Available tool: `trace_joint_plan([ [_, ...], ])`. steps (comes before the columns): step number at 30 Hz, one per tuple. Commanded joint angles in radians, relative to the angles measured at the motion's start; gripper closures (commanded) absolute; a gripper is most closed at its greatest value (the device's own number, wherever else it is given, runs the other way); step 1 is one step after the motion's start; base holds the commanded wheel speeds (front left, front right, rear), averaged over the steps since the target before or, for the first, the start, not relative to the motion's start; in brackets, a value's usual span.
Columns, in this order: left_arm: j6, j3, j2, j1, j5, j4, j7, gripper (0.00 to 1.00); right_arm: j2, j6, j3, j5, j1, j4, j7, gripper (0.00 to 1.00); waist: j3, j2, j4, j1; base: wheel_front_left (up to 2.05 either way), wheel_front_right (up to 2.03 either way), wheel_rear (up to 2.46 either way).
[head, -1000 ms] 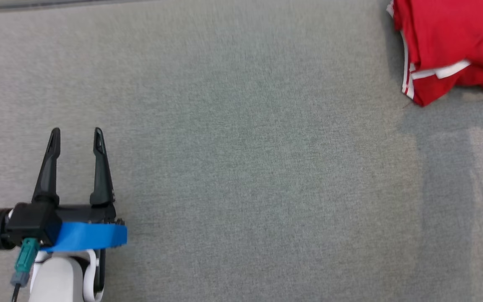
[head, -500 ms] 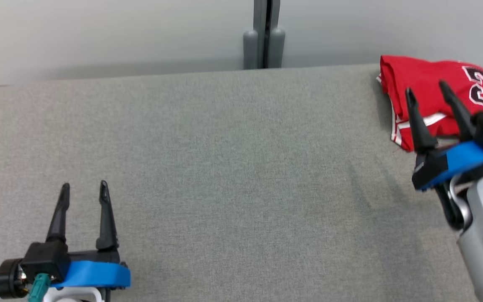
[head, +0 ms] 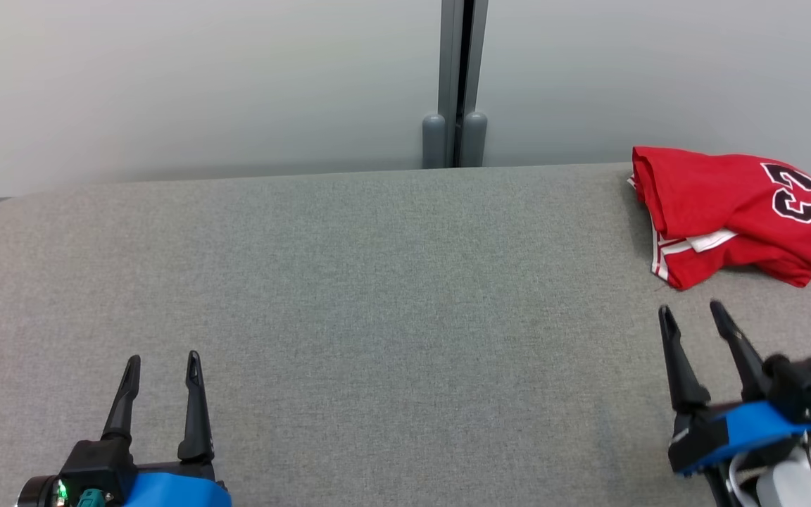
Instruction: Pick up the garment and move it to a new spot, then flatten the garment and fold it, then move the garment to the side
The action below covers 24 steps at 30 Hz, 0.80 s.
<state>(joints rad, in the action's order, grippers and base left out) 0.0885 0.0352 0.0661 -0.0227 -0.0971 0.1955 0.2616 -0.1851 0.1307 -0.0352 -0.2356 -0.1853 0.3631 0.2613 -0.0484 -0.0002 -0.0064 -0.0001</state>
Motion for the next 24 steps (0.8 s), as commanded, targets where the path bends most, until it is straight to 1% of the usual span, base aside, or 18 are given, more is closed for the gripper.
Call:
trace_joint_plan([
  [1,0.000,0.000,0.000,-0.010,-0.004,0.003,0.004,0.00,0.011,0.000,0.012,0.008,0.036,-0.020,0.005,0.00,0.007,0.0002,0.000,0.0001,0.00,0.00,0.00],
  [8,-0.001,-0.001,-0.004,-0.033,-0.008,0.027,0.004,0.00,0.072,0.000,0.058,0.062,0.165,-0.125,-0.012,0.00,0.044,0.0002,0.008,0.0001,0.00,0.00,0.00],
  [16,0.006,-0.007,-0.005,-0.023,-0.009,0.035,0.004,0.00,0.119,0.000,0.093,0.106,0.227,-0.240,-0.055,0.00,0.048,0.0002,0.004,0.0001,0.00,0.00,0.00],
  [19,0.006,-0.010,-0.006,-0.014,-0.009,0.034,0.004,0.00,0.127,0.000,0.100,0.108,0.238,-0.255,-0.065,0.00,0.046,0.0002,0.005,0.0001,0.00,0.00,0.00],
  [24,0.002,-0.014,-0.007,-0.014,-0.014,0.030,0.004,0.00,0.132,0.000,0.104,0.109,0.242,-0.246,-0.071,0.00,0.044,0.0002,0.007,0.0001,0.00,0.00,0.00],
])
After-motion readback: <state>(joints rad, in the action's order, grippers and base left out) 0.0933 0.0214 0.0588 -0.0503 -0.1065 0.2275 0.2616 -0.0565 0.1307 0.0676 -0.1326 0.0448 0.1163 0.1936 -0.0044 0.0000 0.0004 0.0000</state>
